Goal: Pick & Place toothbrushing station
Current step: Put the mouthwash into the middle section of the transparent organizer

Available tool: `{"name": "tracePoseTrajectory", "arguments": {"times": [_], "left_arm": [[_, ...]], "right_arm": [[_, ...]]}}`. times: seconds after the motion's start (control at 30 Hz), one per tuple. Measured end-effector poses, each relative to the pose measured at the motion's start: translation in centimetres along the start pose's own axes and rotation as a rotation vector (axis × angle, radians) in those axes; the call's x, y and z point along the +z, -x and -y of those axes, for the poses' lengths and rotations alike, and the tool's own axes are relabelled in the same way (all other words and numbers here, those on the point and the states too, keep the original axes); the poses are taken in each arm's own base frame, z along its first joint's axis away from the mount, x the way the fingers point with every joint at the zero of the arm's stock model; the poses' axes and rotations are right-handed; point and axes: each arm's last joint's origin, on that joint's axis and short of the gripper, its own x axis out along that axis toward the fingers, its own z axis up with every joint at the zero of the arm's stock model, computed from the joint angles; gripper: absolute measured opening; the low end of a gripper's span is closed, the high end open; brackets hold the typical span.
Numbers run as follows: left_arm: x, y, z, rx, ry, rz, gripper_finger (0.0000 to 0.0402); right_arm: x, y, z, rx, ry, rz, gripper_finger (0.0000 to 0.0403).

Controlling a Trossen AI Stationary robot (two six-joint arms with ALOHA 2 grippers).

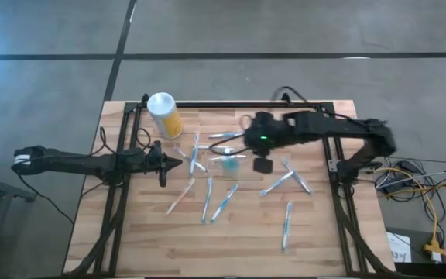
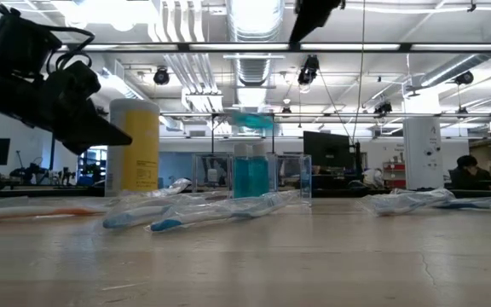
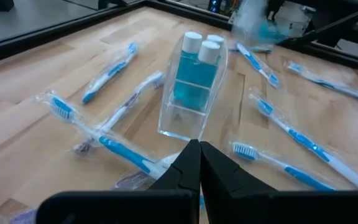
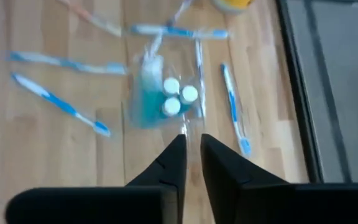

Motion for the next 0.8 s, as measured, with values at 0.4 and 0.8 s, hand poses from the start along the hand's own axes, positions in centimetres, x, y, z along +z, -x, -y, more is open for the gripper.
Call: {"name": "tracePoseTrajectory", "arguments": {"times": [0.4,0.8], "left_arm": [[-0.5,0.0,-0.1,0.014,0.040,-0.050,0.0005],[-0.7,0.0,-0.2,0.005,0.026,-0.071,0.0005]], "right_arm": [[3.0,-4.8,2.0,-0.022,-0.058,-0.198,0.0007],[2.7,2.1,-0.1,0.129,0.069,0.171,0.0008]]}}
